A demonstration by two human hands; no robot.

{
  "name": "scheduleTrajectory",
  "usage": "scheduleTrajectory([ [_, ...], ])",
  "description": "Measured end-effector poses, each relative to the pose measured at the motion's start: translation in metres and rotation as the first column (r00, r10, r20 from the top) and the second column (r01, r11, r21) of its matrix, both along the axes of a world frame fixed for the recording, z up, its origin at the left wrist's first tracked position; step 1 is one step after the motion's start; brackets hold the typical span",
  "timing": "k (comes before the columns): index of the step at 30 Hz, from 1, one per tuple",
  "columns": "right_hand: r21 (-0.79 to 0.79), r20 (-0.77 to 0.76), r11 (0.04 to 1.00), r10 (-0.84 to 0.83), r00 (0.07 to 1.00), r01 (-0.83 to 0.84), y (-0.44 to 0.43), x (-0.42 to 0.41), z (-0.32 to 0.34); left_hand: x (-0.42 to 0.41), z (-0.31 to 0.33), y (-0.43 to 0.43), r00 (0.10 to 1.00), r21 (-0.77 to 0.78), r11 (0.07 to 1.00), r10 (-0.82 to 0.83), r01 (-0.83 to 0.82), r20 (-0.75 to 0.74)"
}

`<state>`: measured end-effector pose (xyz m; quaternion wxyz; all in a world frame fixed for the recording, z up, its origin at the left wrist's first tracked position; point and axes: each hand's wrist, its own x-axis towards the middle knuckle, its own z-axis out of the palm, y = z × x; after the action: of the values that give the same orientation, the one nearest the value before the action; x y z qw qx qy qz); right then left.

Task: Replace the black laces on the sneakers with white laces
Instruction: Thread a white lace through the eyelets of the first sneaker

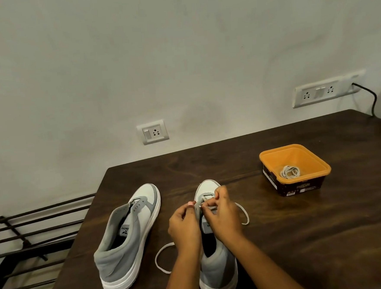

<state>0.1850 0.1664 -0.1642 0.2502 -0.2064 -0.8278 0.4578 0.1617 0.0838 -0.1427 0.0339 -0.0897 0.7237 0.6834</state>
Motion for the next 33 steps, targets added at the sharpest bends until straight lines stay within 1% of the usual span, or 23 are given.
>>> scheduleTrajectory([
  [2,0.102,0.031,0.995,0.012,0.999,-0.015,0.0,0.0,0.003,0.0,0.0,-0.001,1.0,0.018,1.0,-0.011,0.01,0.019],
  [5,0.286,0.082,0.956,0.042,0.996,-0.064,0.0,-0.001,0.007,0.001,0.0,-0.001,1.0,-0.001,1.0,-0.011,0.011,0.003],
  [7,0.361,0.11,0.928,0.054,0.993,-0.09,0.001,0.0,0.01,0.002,0.002,-0.001,1.0,0.016,1.0,-0.002,0.002,0.003],
  [10,0.433,0.154,0.889,0.089,0.984,-0.149,0.004,0.001,0.017,0.003,0.004,-0.001,1.0,0.037,0.999,-0.02,0.019,0.02],
  [15,0.446,0.202,0.865,0.151,0.968,-0.229,0.011,-0.001,0.027,0.001,0.003,0.001,0.999,0.063,0.998,-0.021,0.018,0.046],
  [24,0.38,0.292,0.862,0.231,0.928,-0.334,0.02,-0.004,0.034,0.0,0.003,0.0,0.994,0.082,0.997,-0.021,0.012,0.105],
  [33,0.546,0.347,0.752,0.198,0.917,-0.37,0.013,-0.002,0.05,0.0,0.002,-0.001,0.995,0.049,0.999,-0.024,0.019,0.092],
])
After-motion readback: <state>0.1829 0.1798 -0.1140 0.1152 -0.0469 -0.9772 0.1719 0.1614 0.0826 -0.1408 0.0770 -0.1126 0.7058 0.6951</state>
